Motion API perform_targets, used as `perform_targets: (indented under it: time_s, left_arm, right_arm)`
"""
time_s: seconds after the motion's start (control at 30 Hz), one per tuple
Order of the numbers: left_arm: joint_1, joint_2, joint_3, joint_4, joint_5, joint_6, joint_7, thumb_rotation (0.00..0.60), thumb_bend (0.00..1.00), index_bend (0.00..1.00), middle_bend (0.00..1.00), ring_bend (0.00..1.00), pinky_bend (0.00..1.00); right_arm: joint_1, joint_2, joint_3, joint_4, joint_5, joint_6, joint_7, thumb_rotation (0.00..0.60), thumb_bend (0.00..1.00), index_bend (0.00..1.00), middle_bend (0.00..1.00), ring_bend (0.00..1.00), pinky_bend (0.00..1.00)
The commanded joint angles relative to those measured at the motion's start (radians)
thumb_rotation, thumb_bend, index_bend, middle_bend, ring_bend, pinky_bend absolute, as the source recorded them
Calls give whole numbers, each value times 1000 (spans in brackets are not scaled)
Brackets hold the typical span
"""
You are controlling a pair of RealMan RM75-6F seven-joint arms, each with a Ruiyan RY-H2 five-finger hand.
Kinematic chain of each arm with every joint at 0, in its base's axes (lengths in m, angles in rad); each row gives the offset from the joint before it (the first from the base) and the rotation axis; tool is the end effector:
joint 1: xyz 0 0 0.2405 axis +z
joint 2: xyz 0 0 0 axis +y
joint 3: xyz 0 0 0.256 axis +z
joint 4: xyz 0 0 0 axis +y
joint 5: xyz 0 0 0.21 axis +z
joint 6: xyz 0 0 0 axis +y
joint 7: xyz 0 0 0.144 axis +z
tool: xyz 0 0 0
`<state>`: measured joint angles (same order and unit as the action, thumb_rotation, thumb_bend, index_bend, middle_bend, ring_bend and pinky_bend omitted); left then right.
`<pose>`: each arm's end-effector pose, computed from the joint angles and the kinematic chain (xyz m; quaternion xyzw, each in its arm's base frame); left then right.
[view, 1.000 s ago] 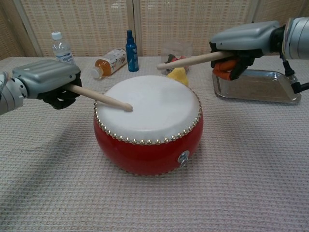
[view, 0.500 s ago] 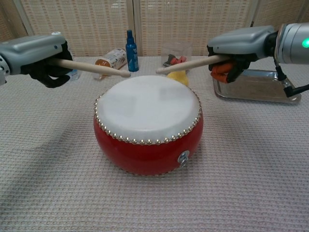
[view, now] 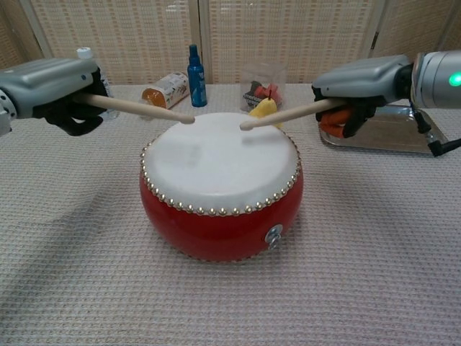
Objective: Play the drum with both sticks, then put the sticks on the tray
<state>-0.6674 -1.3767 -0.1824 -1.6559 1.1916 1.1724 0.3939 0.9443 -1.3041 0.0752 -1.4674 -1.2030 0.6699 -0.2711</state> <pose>-0.1490 0.3340 0.0573 -0.7046 -0.3134 -0.4204 0.4781 -0.1430 -0.3802 0.0255 0.8560 -0.2651 0.2497 0.3670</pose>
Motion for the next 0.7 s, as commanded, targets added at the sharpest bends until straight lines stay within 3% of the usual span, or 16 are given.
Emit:
perform_targets:
  time_s: [0.03, 0.23, 0.37, 0.53, 0.7]
  left_arm:
    - [23, 47, -26, -32, 16, 29, -48, 600, 837, 1000, 1000, 1000, 1000]
    - [43, 71, -32, -32, 10, 33, -96, 600, 837, 1000, 1000, 1000, 1000]
    - [57, 80, -26, -31, 20, 41, -115, 600, 837, 1000, 1000, 1000, 1000]
    - [70, 91, -24, -34, 27, 51, -123, 600, 837, 1000, 1000, 1000, 1000]
    - [78, 102, -27, -40, 18, 53, -122, 600, 837, 1000, 1000, 1000, 1000]
  right_arm:
    - [-2, -14, 1, 11, 10, 11, 0, 600, 933, 1000, 984, 1000, 1000]
    - [-50, 45, 41, -18, -22, 93, 115, 600, 933, 1000, 984, 1000, 1000]
    - [-80, 72, 49, 33, -8, 94, 193, 600, 934, 1000, 984, 1000, 1000]
    - [-102, 21, 40, 216, 9, 35, 307, 600, 933, 1000, 984, 1000, 1000]
    - [-112, -85, 25, 458, -56, -17, 483, 600, 906, 1000, 984, 1000, 1000]
